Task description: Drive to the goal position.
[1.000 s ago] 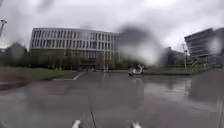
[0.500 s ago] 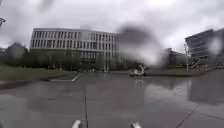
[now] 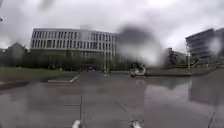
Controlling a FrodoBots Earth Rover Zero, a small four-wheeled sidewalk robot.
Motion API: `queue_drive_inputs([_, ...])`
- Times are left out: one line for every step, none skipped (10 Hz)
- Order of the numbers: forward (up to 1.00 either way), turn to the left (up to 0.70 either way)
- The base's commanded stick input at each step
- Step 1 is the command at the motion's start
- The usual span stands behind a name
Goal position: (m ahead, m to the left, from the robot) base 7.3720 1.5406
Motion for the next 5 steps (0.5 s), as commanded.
queue_drive_inputs([0.7,0.0])
queue_drive_inputs([0.7,0.0])
queue_drive_inputs([0.7,0.0])
queue_drive_inputs([0.7,0.0])
queue_drive_inputs([0.7,0.0])
